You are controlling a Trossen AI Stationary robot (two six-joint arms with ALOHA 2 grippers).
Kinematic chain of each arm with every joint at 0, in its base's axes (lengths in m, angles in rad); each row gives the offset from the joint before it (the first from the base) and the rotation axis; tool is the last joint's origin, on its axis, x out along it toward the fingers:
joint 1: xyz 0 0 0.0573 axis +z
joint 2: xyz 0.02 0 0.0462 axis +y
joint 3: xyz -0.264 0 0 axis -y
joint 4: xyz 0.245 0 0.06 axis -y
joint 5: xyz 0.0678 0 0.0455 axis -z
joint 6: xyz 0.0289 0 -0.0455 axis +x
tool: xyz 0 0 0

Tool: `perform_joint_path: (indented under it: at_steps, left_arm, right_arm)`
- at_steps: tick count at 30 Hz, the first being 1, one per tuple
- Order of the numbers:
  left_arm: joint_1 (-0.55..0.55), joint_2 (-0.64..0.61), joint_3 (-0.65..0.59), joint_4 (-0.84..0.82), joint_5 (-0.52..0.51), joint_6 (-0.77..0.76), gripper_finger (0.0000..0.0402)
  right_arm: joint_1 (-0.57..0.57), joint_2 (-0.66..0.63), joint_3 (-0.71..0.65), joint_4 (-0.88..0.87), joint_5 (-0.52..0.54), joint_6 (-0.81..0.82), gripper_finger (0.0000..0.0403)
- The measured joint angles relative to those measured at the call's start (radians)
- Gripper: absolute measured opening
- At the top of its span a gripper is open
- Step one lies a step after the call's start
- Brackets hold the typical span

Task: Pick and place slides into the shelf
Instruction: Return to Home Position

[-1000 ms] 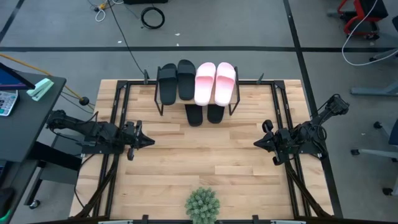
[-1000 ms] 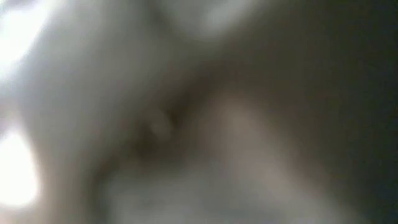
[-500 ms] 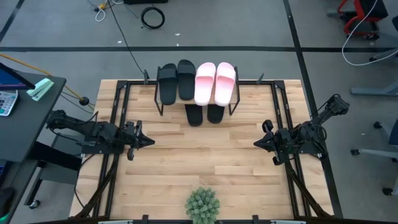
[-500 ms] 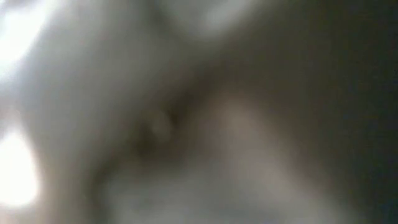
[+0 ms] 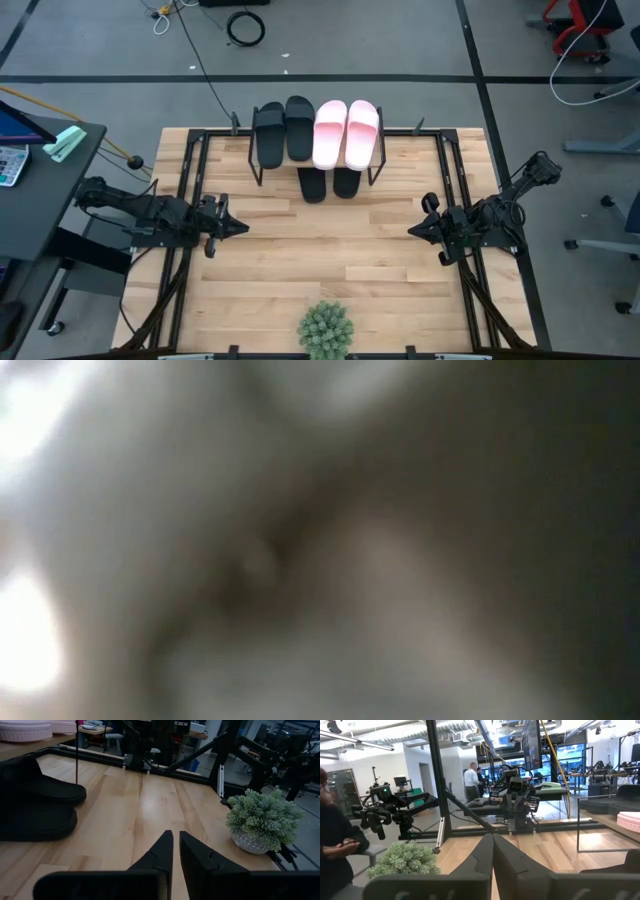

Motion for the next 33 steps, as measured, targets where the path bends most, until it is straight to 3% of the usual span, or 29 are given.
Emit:
perform_joint_path:
  at_steps: [33]
  left_arm:
    - [0.000,0.000,0.000,0.000,0.000,0.000,0.0029]
  right_arm:
    - [0.000,0.000,0.000,0.000,0.000,-0.001,0.0014]
